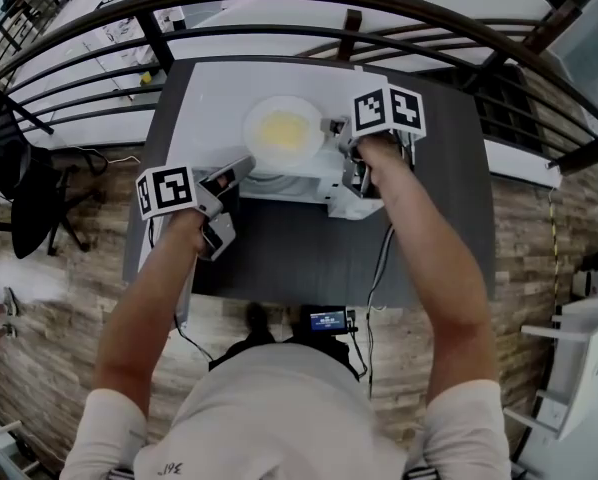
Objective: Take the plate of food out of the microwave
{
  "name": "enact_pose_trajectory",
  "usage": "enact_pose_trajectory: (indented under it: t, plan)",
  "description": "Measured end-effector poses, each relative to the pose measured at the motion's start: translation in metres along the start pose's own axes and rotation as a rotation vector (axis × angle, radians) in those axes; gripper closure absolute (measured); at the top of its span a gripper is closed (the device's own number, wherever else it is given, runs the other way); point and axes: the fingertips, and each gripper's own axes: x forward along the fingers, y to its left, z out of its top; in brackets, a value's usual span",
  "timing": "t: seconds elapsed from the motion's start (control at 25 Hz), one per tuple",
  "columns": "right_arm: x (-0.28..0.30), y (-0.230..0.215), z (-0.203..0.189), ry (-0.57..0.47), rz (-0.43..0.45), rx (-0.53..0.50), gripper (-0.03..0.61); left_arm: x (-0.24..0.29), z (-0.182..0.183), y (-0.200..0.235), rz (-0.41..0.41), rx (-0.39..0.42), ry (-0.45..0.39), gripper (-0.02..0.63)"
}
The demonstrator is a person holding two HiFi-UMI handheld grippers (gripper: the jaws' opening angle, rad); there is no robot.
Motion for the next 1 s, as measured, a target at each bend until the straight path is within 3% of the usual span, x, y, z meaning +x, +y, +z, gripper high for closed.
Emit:
enact_pose_trajectory:
  t: [0.44, 1.0]
  plan:
    - [0.004, -0.004, 0.016, -0.021, -0.062, -0.046, 0.560, -0.002, 0.002, -0.007, -0.005, 0.042, -0.008, 0.578]
    - [0.011, -0.009, 0.038, -0.102, -0.196, -0.205, 0.565, -0.007, -0.003, -0.022, -0.027, 0.062, -0.020, 0.578]
